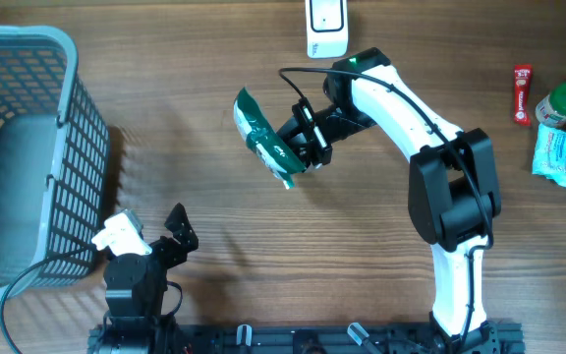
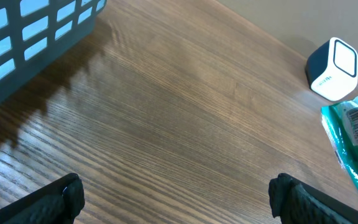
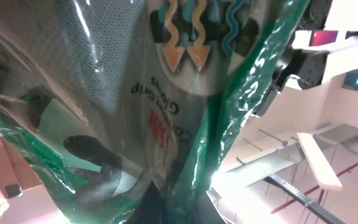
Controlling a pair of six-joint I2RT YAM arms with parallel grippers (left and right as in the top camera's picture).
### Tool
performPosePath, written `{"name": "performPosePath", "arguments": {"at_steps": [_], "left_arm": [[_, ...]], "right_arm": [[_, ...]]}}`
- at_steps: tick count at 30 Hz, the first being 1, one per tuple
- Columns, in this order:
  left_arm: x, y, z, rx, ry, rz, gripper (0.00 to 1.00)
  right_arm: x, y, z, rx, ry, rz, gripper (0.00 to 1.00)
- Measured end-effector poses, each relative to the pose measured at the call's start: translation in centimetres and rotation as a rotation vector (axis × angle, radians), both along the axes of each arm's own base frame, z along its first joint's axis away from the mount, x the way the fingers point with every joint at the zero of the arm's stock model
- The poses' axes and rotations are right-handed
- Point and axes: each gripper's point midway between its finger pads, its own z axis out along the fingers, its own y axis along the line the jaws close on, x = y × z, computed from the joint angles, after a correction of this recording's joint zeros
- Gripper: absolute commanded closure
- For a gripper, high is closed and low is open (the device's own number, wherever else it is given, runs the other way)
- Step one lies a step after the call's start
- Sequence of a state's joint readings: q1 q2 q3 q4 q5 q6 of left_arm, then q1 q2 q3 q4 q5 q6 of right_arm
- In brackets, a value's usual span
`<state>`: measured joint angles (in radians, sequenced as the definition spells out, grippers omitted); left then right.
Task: Scan the item barcode
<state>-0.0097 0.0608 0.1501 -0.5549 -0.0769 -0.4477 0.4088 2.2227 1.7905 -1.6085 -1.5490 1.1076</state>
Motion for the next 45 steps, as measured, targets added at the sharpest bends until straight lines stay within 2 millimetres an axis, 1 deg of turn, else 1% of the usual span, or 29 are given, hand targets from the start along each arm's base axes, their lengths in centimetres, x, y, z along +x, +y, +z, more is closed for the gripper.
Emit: {"name": "performPosePath", "arguments": {"at_steps": [4,7,9,12,16,18,21,23,24,26,27,28,29,31,32,33,35,36,38,39,42,45], "left_arm": [[0.0,0.0,0.0,0.0,0.0,0.0,0.0],[0.0,0.0,0.0,0.0,0.0,0.0,0.0],[0.0,0.0,0.0,0.0,0.0,0.0,0.0],[0.0,0.0,0.0,0.0,0.0,0.0,0.0],[0.0,0.0,0.0,0.0,0.0,0.0,0.0],[0.0,0.0,0.0,0.0,0.0,0.0,0.0],[0.0,0.0,0.0,0.0,0.0,0.0,0.0],[0.0,0.0,0.0,0.0,0.0,0.0,0.0],[0.0,0.0,0.0,0.0,0.0,0.0,0.0],[0.0,0.0,0.0,0.0,0.0,0.0,0.0],[0.0,0.0,0.0,0.0,0.0,0.0,0.0],[0.0,0.0,0.0,0.0,0.0,0.0,0.0],[0.0,0.0,0.0,0.0,0.0,0.0,0.0],[0.0,0.0,0.0,0.0,0.0,0.0,0.0],[0.0,0.0,0.0,0.0,0.0,0.0,0.0],[0.0,0.0,0.0,0.0,0.0,0.0,0.0],[0.0,0.0,0.0,0.0,0.0,0.0,0.0],[0.0,0.0,0.0,0.0,0.0,0.0,0.0],[0.0,0.0,0.0,0.0,0.0,0.0,0.0],[0.0,0.0,0.0,0.0,0.0,0.0,0.0],[0.0,0.0,0.0,0.0,0.0,0.0,0.0],[0.0,0.0,0.0,0.0,0.0,0.0,0.0]], "right_arm": [[-0.1,0.0,-0.1,-0.006,-0.004,0.004,0.95],[-0.3,-0.2,-0.8,-0.019,-0.064,0.024,0.96],[-0.4,-0.3,-1.0,0.007,-0.154,0.037,0.96],[-0.5,-0.3,-1.1,0.033,-0.223,0.044,0.96],[-0.5,-0.5,-1.3,0.109,-0.416,0.061,0.96],[-0.5,-0.5,-1.4,0.126,-0.457,0.064,0.96],[-0.4,-0.5,-1.3,0.126,-0.444,0.058,0.96],[-0.1,-0.3,-0.5,0.133,-0.37,0.025,0.96],[0.1,-0.2,-0.2,0.12,-0.294,0.008,0.96],[0.5,-0.1,0.0,0.101,-0.21,-0.008,0.96],[0.9,-0.1,-0.1,0.112,-0.236,-0.012,0.96],[1.4,0.0,-0.3,0.142,-0.309,-0.013,0.96],[2.1,0.2,-0.4,0.206,-0.46,-0.015,0.96],[3.2,0.0,-0.6,0.297,-0.683,-0.024,0.96],[3.5,-0.3,-0.6,0.336,-0.788,-0.031,0.96],[3.4,-0.8,-0.4,0.365,-0.87,-0.039,0.96],[2.7,-1.8,0.2,0.407,-0.992,-0.049,0.96],[2.0,-2.2,0.5,0.437,-1.097,-0.035,0.96],[1.1,-2.5,0.9,0.5,-1.296,0.011,0.96],[0.4,-2.6,1.5,0.551,-1.428,0.041,0.96],[-1.5,-2.2,3.2,0.725,-1.786,0.12,0.96],[-3.0,-0.8,3.9,0.939,-2.111,0.167,0.96]]}}
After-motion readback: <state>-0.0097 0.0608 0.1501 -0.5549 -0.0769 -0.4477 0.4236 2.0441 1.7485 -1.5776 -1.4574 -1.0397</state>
